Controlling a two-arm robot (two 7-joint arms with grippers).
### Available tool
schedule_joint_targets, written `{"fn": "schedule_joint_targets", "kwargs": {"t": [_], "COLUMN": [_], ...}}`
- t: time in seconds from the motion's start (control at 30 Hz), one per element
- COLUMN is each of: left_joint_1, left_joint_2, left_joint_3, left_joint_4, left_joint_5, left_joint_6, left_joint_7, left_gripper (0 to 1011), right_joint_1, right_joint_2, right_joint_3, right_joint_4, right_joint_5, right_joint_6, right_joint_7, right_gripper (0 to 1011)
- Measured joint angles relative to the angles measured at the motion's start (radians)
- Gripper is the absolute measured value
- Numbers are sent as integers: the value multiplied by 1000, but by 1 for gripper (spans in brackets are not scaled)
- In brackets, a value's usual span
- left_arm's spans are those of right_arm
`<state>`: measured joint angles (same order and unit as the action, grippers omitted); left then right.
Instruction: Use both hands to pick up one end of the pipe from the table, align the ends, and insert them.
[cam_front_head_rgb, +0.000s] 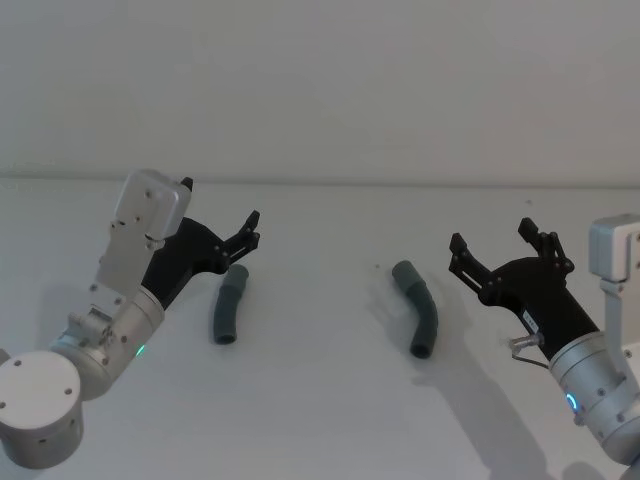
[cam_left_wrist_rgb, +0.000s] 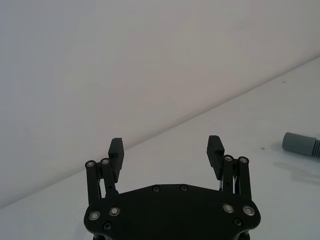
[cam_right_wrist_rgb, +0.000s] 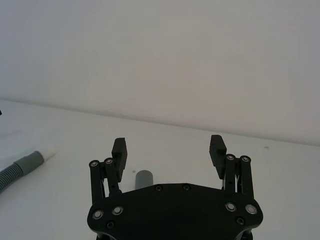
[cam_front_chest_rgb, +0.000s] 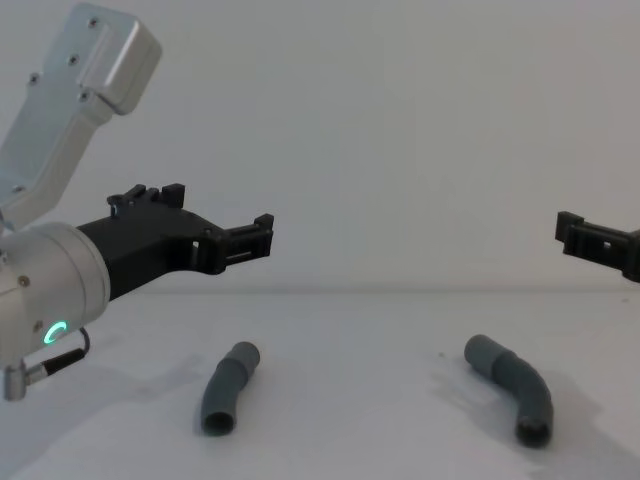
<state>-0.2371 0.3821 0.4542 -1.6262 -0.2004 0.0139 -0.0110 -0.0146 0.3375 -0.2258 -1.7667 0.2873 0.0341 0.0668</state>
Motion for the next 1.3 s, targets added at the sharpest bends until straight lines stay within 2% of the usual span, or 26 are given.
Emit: {"fn": "schedule_joint_targets", "kwargs": {"t": [1.3], "left_joint_1": [0], "left_joint_2": [0], "left_joint_3": [0], "left_joint_4": [0], "left_joint_5": [0], "left_joint_6": [0], "left_joint_7": [0], "left_gripper": [1001], "right_joint_1": [0], "right_joint_2": [0], "right_joint_3": [0], "right_joint_4": [0], "right_joint_5": [0], "right_joint_6": [0], "right_joint_7": [0], "right_gripper": [1000]}}
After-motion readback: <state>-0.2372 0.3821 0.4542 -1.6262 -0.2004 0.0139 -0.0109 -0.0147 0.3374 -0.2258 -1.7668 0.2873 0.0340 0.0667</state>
